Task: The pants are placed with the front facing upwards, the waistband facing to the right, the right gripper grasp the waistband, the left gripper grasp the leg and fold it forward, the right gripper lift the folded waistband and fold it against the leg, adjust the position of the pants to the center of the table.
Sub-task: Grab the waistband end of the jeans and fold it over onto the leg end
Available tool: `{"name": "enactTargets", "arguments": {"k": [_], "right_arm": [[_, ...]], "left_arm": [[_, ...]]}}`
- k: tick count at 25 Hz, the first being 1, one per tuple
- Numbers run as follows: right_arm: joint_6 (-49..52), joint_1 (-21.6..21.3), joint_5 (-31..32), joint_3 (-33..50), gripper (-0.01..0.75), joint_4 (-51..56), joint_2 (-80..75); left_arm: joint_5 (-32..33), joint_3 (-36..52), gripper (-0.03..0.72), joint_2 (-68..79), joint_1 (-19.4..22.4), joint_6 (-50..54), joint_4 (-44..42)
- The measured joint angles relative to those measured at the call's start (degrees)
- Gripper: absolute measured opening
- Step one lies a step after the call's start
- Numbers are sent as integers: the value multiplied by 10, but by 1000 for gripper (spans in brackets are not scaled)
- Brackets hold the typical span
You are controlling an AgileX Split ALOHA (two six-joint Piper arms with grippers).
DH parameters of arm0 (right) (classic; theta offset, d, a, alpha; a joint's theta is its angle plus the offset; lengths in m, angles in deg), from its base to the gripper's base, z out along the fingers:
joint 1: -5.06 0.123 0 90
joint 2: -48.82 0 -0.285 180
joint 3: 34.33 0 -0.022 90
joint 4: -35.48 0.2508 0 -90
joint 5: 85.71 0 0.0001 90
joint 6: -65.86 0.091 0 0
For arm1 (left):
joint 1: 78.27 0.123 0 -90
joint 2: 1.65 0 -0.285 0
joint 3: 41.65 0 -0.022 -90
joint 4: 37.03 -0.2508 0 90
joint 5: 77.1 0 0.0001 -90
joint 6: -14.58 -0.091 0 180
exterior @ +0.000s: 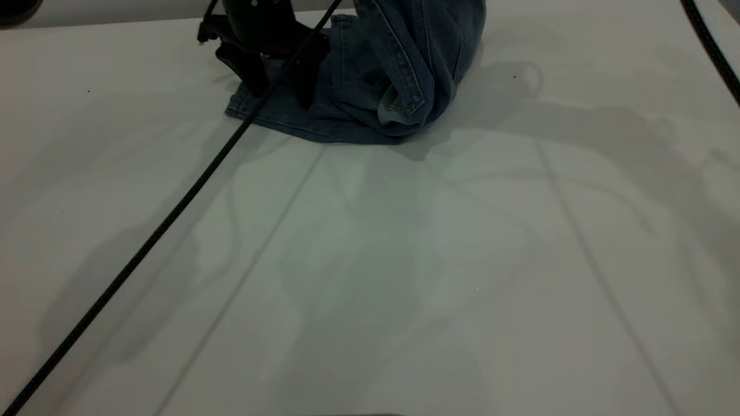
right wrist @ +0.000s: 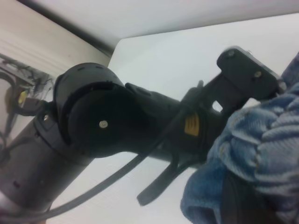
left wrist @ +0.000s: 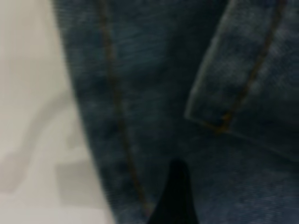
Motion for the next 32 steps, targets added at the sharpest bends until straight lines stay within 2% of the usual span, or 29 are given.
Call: {"name": "enactTargets", "arguments": {"k": [5, 10, 14, 21, 23, 25, 30, 32], "right_arm": [[-21, -1, -9, 0, 74, 24, -2], [-62, 10, -9, -3, 74, 66, -23], [-98, 31, -18, -22, 74, 73, -61], [-140, 82, -57, -80, 102, 77, -130], [-141, 93, -72, -97, 161, 78, -148], [-140, 99, -76, -112, 259, 80, -164], [-105, 99, -89, -120, 576, 80, -173], [-83, 94, -87, -122, 650, 71, -173]], "left_arm": [[48, -23, 587, -6, 6, -7, -19], [48, -113, 587, -38, 38, -11, -39], [48, -160, 587, -63, 62, -10, -45], [48, -169, 587, -83, 68, -9, -45], [48, -169, 587, -83, 68, -9, -42], [48, -169, 587, -83, 68, -9, -33], [48, -169, 587, -83, 68, -10, -18], [48, -169, 587, -83, 68, -14, -14]]}}
